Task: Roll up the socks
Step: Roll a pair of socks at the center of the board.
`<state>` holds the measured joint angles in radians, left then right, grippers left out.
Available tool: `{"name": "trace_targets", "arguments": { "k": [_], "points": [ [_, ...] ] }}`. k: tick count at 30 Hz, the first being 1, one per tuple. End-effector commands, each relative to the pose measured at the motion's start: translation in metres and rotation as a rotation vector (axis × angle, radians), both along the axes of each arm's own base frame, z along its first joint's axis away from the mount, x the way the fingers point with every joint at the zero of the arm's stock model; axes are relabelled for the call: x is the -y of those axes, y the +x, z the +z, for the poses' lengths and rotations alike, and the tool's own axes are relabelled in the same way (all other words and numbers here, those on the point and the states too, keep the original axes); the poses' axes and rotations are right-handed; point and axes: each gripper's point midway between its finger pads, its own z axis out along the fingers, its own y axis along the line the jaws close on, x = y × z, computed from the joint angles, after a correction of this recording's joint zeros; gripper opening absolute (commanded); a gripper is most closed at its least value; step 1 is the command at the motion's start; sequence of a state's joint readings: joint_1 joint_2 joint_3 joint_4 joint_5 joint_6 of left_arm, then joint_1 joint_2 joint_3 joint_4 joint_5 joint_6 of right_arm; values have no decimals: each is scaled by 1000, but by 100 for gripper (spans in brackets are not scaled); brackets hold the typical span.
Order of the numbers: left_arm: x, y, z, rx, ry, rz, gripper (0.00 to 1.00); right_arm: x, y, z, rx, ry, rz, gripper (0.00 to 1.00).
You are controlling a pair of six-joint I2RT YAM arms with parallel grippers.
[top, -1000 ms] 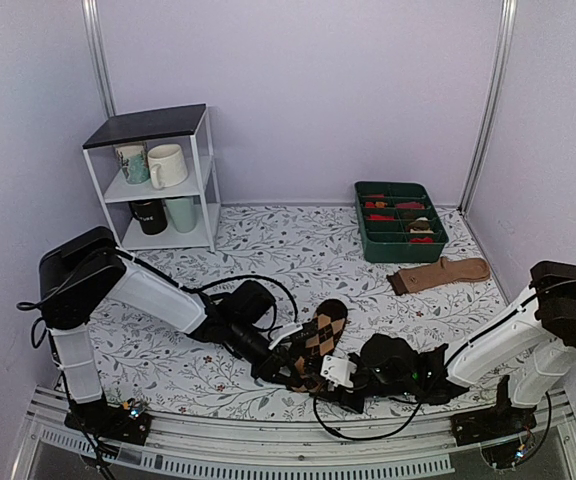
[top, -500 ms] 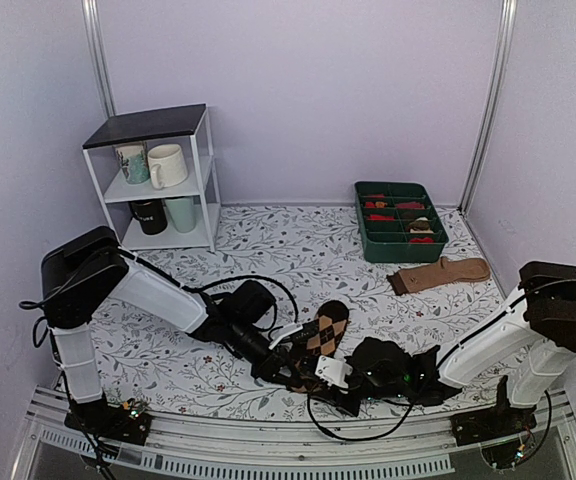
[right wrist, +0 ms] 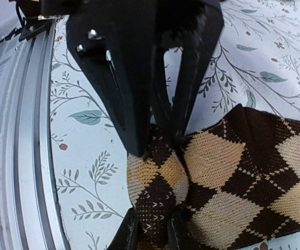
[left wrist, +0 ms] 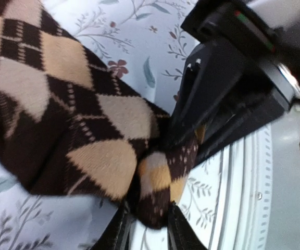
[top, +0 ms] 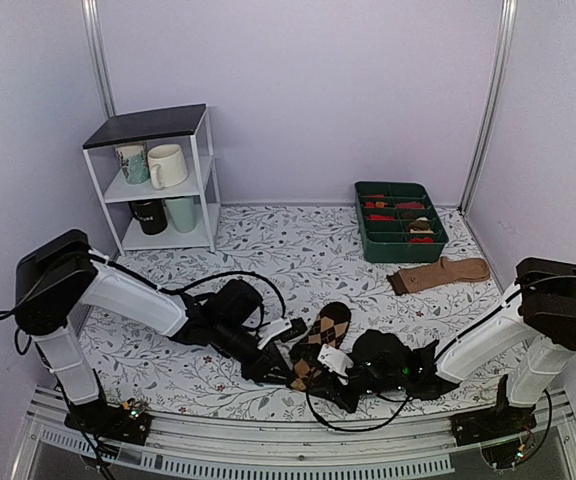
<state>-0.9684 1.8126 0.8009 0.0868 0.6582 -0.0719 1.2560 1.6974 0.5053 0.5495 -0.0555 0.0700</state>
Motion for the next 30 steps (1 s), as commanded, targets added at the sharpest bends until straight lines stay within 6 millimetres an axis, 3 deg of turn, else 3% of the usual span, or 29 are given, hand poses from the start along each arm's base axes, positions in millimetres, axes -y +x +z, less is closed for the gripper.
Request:
{"name": "trace_targets", "arguments": {
  "k": [1,3,9,14,16,22,30],
  "points": [
    [-12,21,22,212,-40,74,26,41,-25,-50,-273,-141,-1,13],
    [-10,22,51,308,-156,67,26,44,-25,-54,-344,-138,-9,13],
    [-19,-6,77,532,-319,-14,29,53,-29,-66,-597,-138,-34,13],
    [-18,-11,60,596,-303,-38,34,58,-35,-76,-742,-200,-58,13],
    [-13,-12,53,619,-295,-63,42,60,-38,-78,-774,-228,-59,12],
    [1,-9,38,649,-273,-115,43,61,-39,-83,-803,-260,-47,12],
    [5,-21,18,597,-225,-185,43,63,-39,-86,-849,-281,-56,12]
  ]
}}
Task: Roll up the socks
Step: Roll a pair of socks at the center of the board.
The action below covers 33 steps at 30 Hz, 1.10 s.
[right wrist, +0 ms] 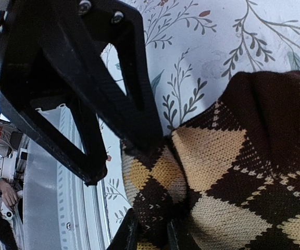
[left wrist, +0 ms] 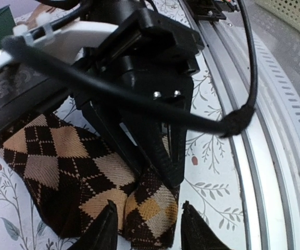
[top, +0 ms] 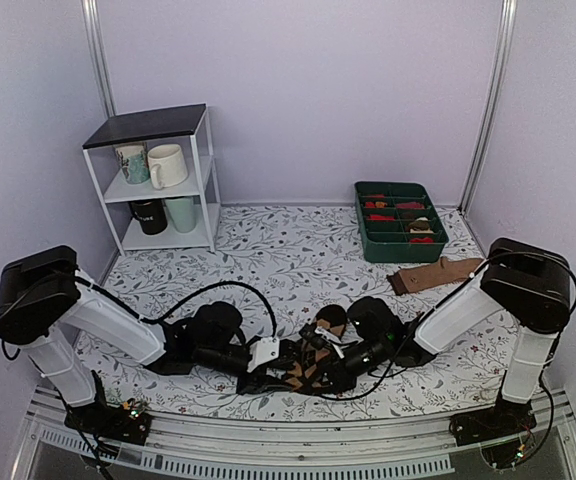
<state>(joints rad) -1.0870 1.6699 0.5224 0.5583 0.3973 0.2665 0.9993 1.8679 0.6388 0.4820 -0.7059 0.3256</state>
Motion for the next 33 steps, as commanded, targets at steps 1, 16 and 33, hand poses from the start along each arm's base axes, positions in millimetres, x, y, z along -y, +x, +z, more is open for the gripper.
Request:
{"name": "trace_targets", "arguments": {
  "k": [1,16,33],
  "points": [
    [5,-12,-7,1,30,-51,42,70,-40,-80,-225,-390,-20,12],
    [2,-26,-31,-80,106,-75,33,71,-38,-83,-278,-409,-27,12],
    [-11,-27,-49,-289,238,12,0,58,10,-32,19,-262,-167,31]
  ]
}}
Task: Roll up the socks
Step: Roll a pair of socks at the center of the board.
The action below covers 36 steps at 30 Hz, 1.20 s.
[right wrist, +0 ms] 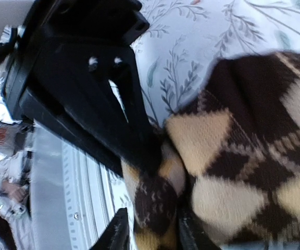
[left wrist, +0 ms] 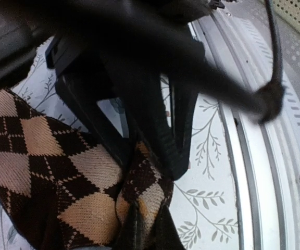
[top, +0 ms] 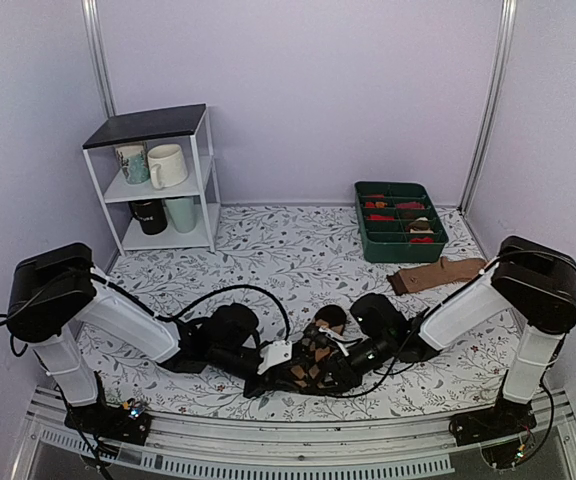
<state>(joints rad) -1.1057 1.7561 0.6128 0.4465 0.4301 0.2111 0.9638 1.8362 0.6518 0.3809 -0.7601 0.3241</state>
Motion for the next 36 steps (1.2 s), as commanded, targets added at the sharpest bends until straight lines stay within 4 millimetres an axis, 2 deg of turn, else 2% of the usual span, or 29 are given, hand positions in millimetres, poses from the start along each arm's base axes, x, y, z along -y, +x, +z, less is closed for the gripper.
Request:
{"name": "trace_targets", "arguments": {
  "k": [1,4,6,8,10,14,17,24,36],
  "points": [
    [-22,-17,-27,-204,165,40,0,46,17,-21,143,-194,-196,32],
    [-24,-17,-28,-306,212,72,0,47,32,26,313,-28,-279,36],
    [-27,-17,-31,-375,251,94,0,52,31,52,432,71,-296,37],
    [-30,-15,-34,-450,292,124,0,53,21,63,570,123,-255,39],
    [-34,-16,-38,-528,321,139,0,52,15,67,672,134,-214,40],
    [-41,-14,-43,-632,345,179,0,38,2,63,799,115,-116,40],
    [-45,-15,-50,-671,371,195,0,24,-6,54,829,92,-48,40],
    [-49,-18,-57,-695,399,187,0,3,-6,44,905,65,8,41],
    [-50,-16,-60,-694,399,192,0,-8,-16,16,847,19,77,43]
  ]
}}
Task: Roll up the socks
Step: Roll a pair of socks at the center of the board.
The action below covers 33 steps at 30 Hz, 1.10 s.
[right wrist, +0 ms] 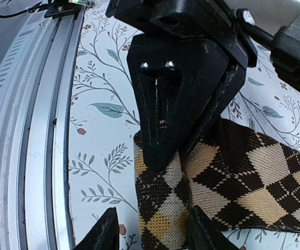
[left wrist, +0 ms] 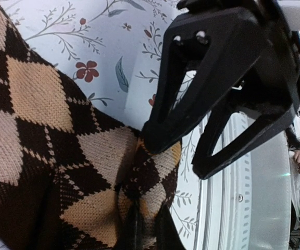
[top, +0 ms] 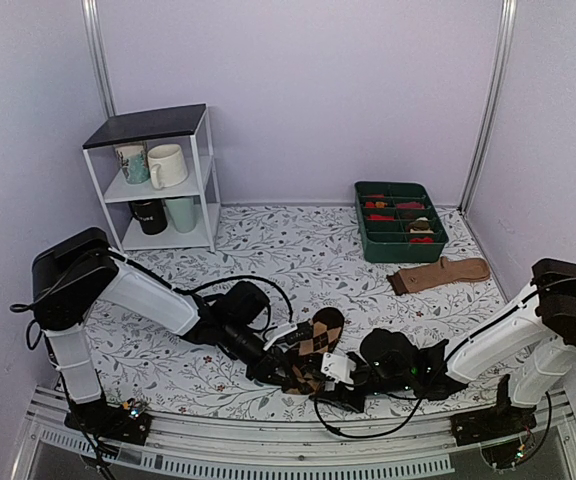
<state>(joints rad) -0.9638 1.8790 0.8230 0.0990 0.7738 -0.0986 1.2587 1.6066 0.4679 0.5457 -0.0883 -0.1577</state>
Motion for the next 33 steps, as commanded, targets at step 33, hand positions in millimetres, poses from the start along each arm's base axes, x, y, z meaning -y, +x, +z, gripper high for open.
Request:
{"name": "trace_targets", "arguments": {
  "k": [33],
  "points": [
    [-21,-7,64,689,-250,-6,34,32,-16,-70,-698,-263,-118,11]
  ]
}}
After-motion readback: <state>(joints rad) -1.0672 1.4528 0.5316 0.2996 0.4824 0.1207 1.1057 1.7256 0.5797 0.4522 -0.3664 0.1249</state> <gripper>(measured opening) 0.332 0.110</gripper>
